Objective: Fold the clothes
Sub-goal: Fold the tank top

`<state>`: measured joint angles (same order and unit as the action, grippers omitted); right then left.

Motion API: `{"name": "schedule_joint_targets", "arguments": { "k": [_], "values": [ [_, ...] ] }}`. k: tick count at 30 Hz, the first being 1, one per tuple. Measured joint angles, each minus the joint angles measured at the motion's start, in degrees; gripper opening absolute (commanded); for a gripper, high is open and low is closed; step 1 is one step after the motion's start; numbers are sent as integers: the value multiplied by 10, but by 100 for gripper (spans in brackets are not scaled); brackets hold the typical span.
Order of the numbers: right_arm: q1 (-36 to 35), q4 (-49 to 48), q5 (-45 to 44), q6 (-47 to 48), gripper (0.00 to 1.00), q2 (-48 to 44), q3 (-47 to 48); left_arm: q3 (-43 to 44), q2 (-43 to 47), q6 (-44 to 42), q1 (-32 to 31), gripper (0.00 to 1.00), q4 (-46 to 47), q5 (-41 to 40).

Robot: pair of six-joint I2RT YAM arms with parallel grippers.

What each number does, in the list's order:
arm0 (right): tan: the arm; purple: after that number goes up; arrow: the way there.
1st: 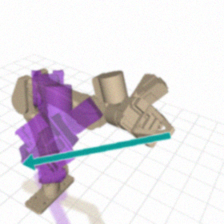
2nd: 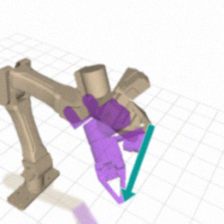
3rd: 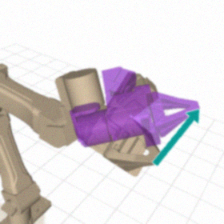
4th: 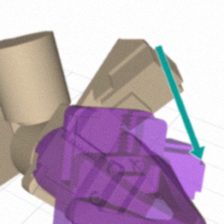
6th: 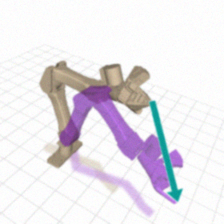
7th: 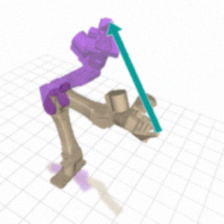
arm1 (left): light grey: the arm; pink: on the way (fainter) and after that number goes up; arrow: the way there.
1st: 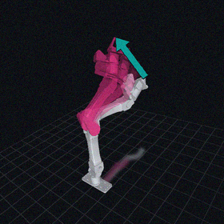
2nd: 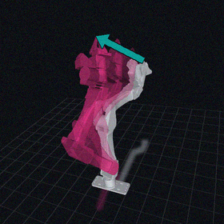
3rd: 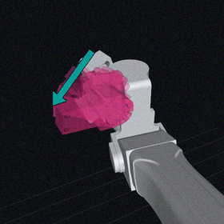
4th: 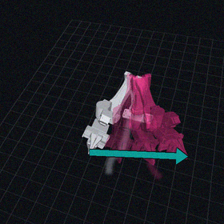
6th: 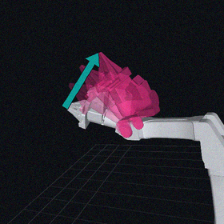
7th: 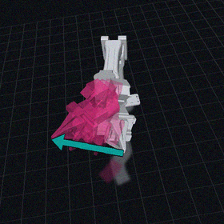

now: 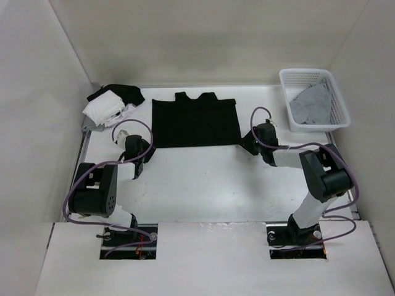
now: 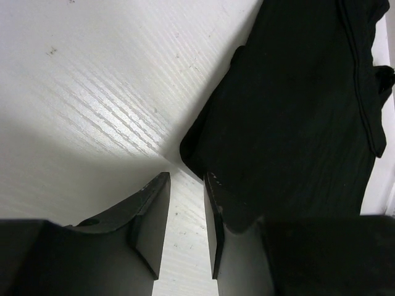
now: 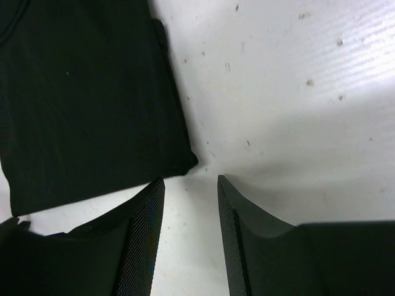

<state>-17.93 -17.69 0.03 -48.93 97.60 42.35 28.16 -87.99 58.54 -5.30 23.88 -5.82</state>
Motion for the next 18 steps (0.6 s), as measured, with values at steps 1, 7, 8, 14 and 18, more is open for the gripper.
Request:
{"name": "schedule_joint_targets", "arguments": {
  "k": [1, 7, 8, 14, 18],
  "values": [
    [0, -7, -1, -5, 45, 4, 2, 0, 0, 1, 0, 24, 0, -2],
    [4, -30, -1, -24, 32, 22, 5, 0, -14, 5, -1, 21, 15, -14],
    [4, -33, -1, -26, 29, 25, 7, 2, -18, 6, -1, 21, 22, -15],
    [6, -39, -2, -38, 27, 34, 9, 5, -40, 15, -1, 27, 60, -17],
    [7, -44, -1, -40, 27, 39, 12, 6, -45, 20, -1, 24, 71, -17]
  ]
}}
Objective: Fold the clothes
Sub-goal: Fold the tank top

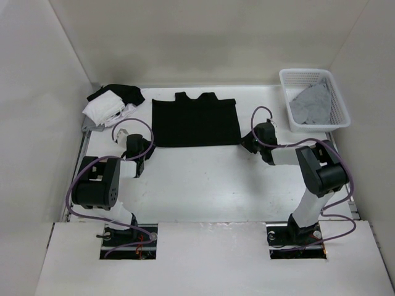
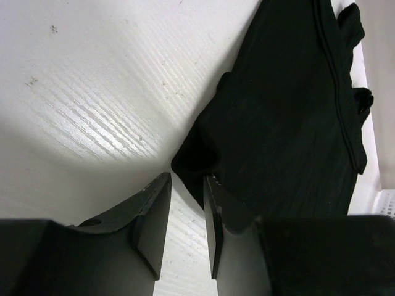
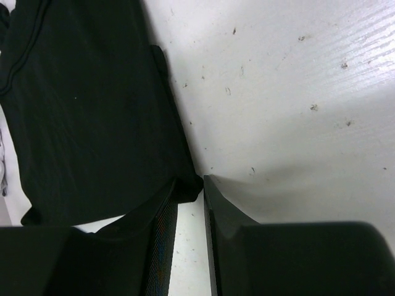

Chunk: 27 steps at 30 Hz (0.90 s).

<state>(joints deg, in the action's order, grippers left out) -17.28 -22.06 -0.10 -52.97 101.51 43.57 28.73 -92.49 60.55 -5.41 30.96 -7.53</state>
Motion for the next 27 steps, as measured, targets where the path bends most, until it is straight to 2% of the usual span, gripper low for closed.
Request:
{"name": "schedule_joint_targets", "arguments": {
  "k": [3, 8, 13, 16, 20, 23, 27],
  "values": [
    [0, -7, 0, -3, 25, 2, 0, 0, -6, 3, 0, 18, 5, 0],
    [0, -12, 2, -7, 7, 9, 0, 0, -12, 6, 1, 7, 8, -1],
    [0, -29, 5, -8, 2, 5, -1, -2, -7, 5, 2, 2, 9, -1],
    [0, -31, 5, -5, 1, -19, -8, -12, 30, 3, 1, 0, 7, -2],
    [-3, -29, 4, 2, 1, -109, -40, -19, 161, -8, -3, 0, -20, -7],
    [-12, -7, -5, 15, 1, -225, -67, -18, 312, -28, -14, 0, -52, -17],
    [-50, 69, -32, 50, 1, -413, -73, 11, 504, -57, -28, 0, -140, -33]
  ]
}}
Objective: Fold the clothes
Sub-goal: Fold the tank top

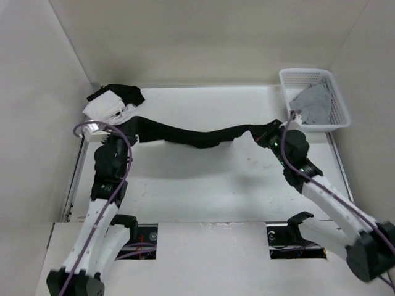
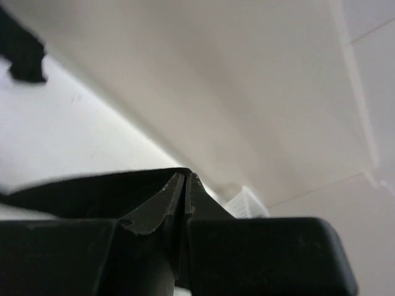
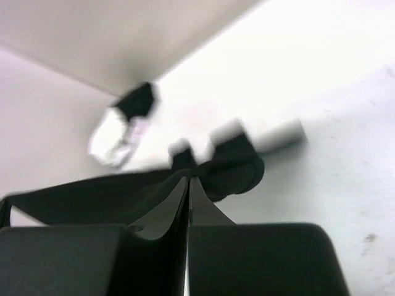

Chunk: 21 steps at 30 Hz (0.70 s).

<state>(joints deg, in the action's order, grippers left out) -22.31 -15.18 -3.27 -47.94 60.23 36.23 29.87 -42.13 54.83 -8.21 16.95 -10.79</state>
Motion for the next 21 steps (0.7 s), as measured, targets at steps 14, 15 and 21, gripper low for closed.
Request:
{"name": "schedule_joint_targets", "arguments": {
  "k": [14, 15, 21],
  "values": [
    [-216, 308, -112, 90, 3, -316, 203, 189, 255, -41, -27, 0, -256, -24],
    [-221, 315, -114, 90, 3, -310, 202, 186, 256, -40, -27, 0, -269, -25],
    [-151, 309, -73, 91, 4, -195, 146, 96, 216, -37, -22, 0, -303, -28]
  ]
}}
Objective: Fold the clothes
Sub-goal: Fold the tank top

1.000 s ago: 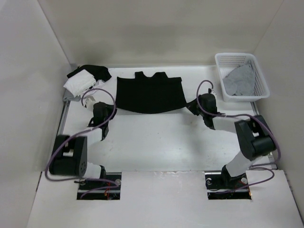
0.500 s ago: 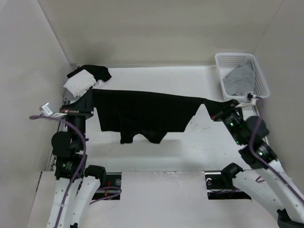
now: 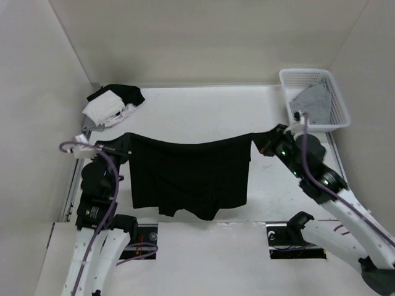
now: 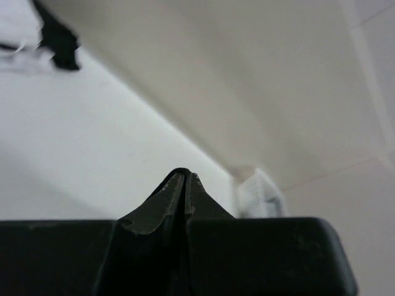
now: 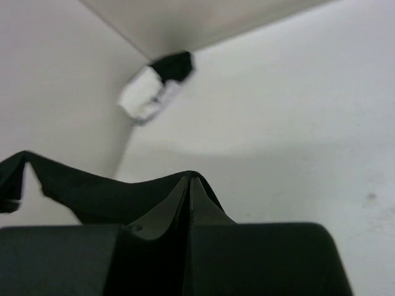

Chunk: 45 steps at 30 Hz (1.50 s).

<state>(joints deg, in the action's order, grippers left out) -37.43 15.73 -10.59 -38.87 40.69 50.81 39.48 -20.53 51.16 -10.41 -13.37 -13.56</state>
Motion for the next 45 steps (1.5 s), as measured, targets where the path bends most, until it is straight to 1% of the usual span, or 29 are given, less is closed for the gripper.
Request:
{"name": "schedule_joint_targets", "arguments": {
  "k": [2, 4, 7, 9, 11, 13, 15, 18, 22, 25, 31, 38, 41, 45],
  "values": [
    [58, -20, 36, -3, 4, 73, -15, -34, -63, 0, 8, 0, 16, 0],
    [108, -55, 71, -11, 4, 164, -19, -57, -154, 2, 17, 0, 50, 1],
    [160, -105, 110, -21, 4, 308, -7, -59, -337, 3, 25, 0, 134, 2],
    [185, -123, 132, -26, 3, 409, 29, -45, -452, 3, 29, 0, 179, 2],
    [210, -137, 155, -34, 3, 511, 90, -11, -562, 3, 31, 0, 213, 3],
    [232, -150, 175, -41, 3, 590, 155, 39, -652, 3, 38, 0, 239, 5],
    [251, -161, 191, -47, 3, 645, 208, 102, -728, 3, 49, 0, 257, 14],
    [273, -162, 209, -51, 3, 689, 265, 172, -794, 3, 64, 0, 280, 27],
    [288, -168, 219, -51, 3, 686, 273, 185, -796, 3, 71, 0, 295, 35],
    [288, -180, 221, -51, 3, 662, 238, 162, -773, 5, 68, 0, 311, 39],
    [286, -207, 215, -53, 2, 579, 109, 49, -675, 15, 55, 0, 343, 44],
    [286, -245, 192, -64, 1, 505, -16, -80, -553, 15, 40, 0, 353, 45],
    [286, -268, 179, -70, 1, 489, -61, -120, -524, 14, 28, 0, 362, 46],
    [286, -298, 168, -76, 1, 487, -112, -177, -508, 15, 16, 0, 373, 48]
  ]
}}
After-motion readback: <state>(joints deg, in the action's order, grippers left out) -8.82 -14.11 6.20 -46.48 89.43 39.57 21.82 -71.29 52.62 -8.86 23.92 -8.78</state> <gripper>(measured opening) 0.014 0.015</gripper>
